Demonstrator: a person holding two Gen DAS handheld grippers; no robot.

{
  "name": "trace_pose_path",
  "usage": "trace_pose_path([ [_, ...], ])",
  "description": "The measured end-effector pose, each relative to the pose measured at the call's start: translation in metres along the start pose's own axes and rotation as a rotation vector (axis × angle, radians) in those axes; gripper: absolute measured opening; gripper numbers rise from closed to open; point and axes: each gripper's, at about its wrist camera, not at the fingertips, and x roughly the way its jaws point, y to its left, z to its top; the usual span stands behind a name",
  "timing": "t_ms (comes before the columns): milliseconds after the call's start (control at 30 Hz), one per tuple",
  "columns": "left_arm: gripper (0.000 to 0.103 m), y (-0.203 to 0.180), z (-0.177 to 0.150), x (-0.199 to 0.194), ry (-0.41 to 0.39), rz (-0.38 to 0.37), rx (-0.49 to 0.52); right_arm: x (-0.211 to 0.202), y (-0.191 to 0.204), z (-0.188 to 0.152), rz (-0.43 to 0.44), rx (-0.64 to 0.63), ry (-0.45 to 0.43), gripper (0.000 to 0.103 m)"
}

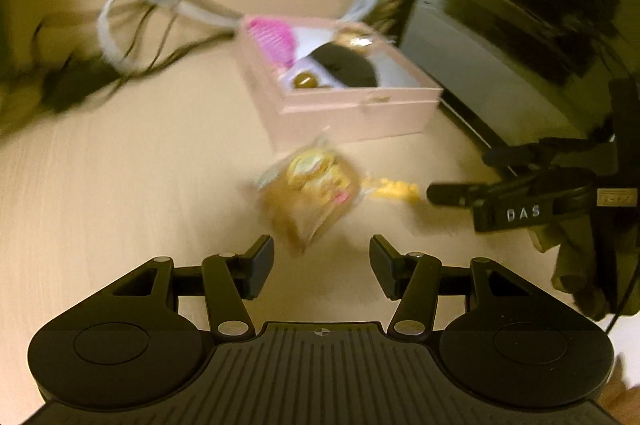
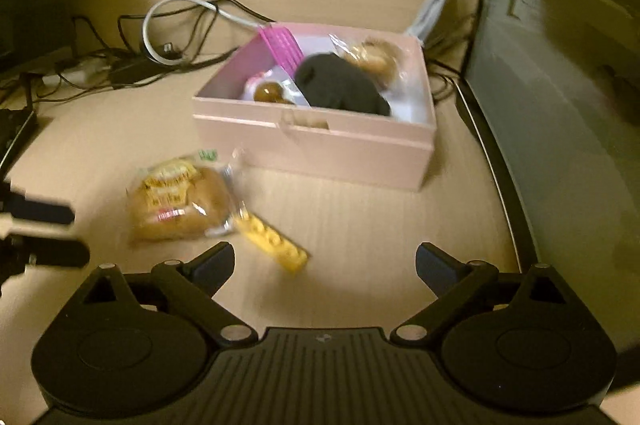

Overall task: Organize objects
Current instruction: 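Grasp the second wrapped bread packet with the left tool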

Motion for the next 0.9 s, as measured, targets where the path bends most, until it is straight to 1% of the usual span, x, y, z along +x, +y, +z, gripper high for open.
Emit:
trace_pose_path([
  [100,0.058,-0.01,0.016,0.012,0.0,0.02,0.148,-0.008,-0.002,-0.01,0.001,0.047,0.007,0.099],
  [167,0.058,-0.014,0.028,0.023,0.007,0.032,0.216,-0.013,0.001,-0.017,0.0,0.051,0.009,0.1],
  [233,0.058,-0.013,0.038,0.037,0.032,0.033,0.25,-0.02,0.004,-0.026,-0.01,0.043,0.012,0.101],
  [300,0.058,-0.011,0.046,0.056,0.077,0.036,0.27,-0.026,0.004,-0.036,-0.016,0.038,0.023,0.101],
  [367,0.065,-0.008,0.05,0.074,0.124,0.039,0.278,-0.031,0.002,-0.045,-0.017,0.046,0.036,0.103],
  [433,0.079,-0.005,0.051,0.085,0.144,0.018,0.267,-0.035,-0.001,-0.052,-0.016,0.064,0.047,0.103],
  [500,0.085,-0.005,0.05,0.094,0.158,0.01,0.254,-0.037,-0.004,-0.056,-0.021,0.08,0.053,0.103],
  [567,0.086,-0.007,0.049,0.098,0.156,0.005,0.251,-0.038,-0.007,-0.059,-0.025,0.094,0.059,0.103],
  [600,0.085,-0.007,0.048,0.098,0.154,0.005,0.242,-0.037,-0.008,-0.059,-0.027,0.097,0.061,0.103],
  [667,0.076,-0.005,0.047,0.092,0.143,-0.005,0.201,-0.037,-0.008,-0.059,-0.026,0.094,0.057,0.103],
  [700,0.062,-0.003,0.046,0.087,0.133,-0.017,0.174,-0.036,-0.008,-0.057,-0.023,0.09,0.054,0.103],
  [733,0.057,0.0,0.044,0.081,0.121,-0.03,0.139,-0.036,-0.007,-0.056,-0.019,0.086,0.051,0.103],
  [833,0.054,0.009,0.03,0.062,0.123,-0.029,0.03,-0.029,-0.003,-0.047,-0.001,0.064,0.038,0.103],
  [900,0.053,0.015,0.016,0.046,0.126,-0.006,-0.04,-0.021,0.002,-0.039,0.008,0.04,0.026,0.103],
])
